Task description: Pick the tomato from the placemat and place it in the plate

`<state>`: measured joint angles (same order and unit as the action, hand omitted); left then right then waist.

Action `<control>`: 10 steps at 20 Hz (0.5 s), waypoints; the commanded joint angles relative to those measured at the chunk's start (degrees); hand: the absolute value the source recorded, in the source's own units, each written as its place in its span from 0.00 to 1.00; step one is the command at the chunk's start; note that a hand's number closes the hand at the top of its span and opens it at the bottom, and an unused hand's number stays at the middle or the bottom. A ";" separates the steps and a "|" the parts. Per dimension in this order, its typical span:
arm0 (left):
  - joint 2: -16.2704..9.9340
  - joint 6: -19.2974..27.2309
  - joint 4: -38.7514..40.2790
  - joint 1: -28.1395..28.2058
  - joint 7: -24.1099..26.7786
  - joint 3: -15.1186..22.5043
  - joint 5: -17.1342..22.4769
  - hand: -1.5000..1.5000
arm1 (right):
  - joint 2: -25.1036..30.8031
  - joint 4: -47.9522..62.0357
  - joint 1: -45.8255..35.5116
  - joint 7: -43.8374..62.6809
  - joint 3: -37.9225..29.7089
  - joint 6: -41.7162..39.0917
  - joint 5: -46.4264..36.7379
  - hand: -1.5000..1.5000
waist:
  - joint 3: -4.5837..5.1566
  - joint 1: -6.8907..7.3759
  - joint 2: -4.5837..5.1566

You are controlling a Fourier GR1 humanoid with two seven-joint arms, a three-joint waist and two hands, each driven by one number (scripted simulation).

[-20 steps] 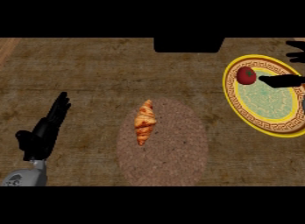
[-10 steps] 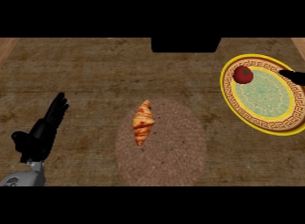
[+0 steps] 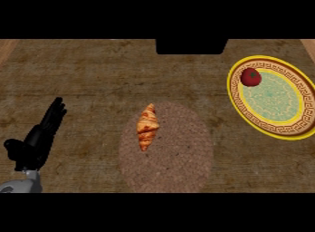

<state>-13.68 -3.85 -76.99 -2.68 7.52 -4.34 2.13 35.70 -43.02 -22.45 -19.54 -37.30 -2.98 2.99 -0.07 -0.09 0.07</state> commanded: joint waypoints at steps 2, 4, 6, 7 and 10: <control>0.57 0.96 0.29 -1.05 0.73 0.07 -1.51 0.50 | 4.88 8.46 4.17 -11.55 -1.67 -8.53 1.40 0.00 | -0.02 0.44 0.11; -0.13 -0.20 3.23 -2.83 0.64 -0.61 -1.13 0.50 | 7.66 15.81 3.16 -16.13 -1.52 -10.83 0.12 0.00 | -0.07 0.72 0.29; 0.64 -0.17 2.71 -3.90 0.34 -0.40 -0.87 0.50 | 10.78 19.25 3.48 -18.69 -2.03 -13.31 0.05 0.00 | -0.08 0.72 0.29; 0.94 -0.30 -1.47 -0.78 -2.11 -0.21 0.04 0.50 | 9.68 18.71 5.88 -21.40 -1.49 -14.26 -0.15 0.00 | -0.07 0.73 0.14; 1.57 1.20 -5.06 -0.34 -4.60 1.00 -1.46 0.50 | 11.56 23.69 6.37 -24.80 -0.69 -15.16 -1.69 0.00 | -0.11 0.86 0.17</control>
<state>-12.83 -3.65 -78.79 -3.46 5.54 -4.01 1.25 44.76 -24.76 -17.98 -38.67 -38.38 -15.09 2.36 -0.14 0.65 0.24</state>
